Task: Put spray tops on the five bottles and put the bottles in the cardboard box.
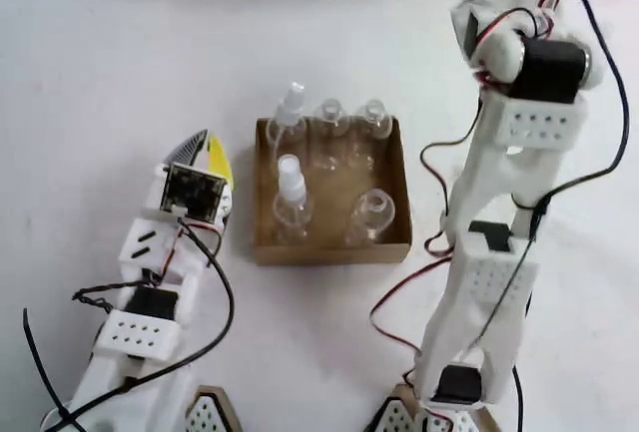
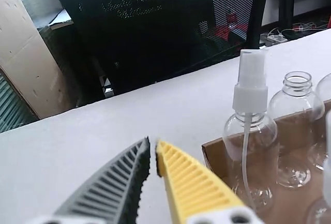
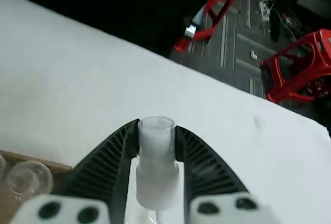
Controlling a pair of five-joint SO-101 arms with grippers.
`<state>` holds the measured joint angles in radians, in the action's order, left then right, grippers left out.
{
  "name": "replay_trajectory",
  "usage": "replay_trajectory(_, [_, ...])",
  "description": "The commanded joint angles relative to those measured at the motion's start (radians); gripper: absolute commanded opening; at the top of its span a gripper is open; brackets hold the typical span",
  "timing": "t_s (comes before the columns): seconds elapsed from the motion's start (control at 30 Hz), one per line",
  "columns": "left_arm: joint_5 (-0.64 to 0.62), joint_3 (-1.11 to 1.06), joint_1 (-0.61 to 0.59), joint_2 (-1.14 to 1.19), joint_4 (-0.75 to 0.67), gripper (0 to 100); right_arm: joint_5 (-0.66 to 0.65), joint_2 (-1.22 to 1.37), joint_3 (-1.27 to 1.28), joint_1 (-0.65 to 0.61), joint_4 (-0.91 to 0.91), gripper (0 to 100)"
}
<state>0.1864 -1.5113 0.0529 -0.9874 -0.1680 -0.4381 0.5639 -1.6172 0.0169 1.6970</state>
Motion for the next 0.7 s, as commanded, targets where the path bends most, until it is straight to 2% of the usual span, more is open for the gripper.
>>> replay_trajectory(0.0, [0.008, 0.046, 0.004, 0.002, -0.021, 2, 0.072, -0.157, -0.049, -0.059, 0.027, 1.6])
replay_trajectory(0.33, [0.008, 0.046, 0.004, 0.002, -0.021, 2, 0.084, -0.400, -0.048, -0.176, 0.028, 1.6])
replay_trajectory(0.5, [0.008, 0.046, 0.004, 0.002, -0.021, 2, 0.087, -0.447, -0.048, -0.180, 0.030, 1.6])
replay_trajectory(0.57, [0.008, 0.046, 0.004, 0.002, -0.023, 2, 0.143, -0.463, -0.048, -0.176, 0.033, 1.5])
replay_trajectory(0.67, [0.008, 0.046, 0.004, 0.002, -0.023, 2, 0.302, -0.498, -0.048, -0.176, 0.035, 1.5])
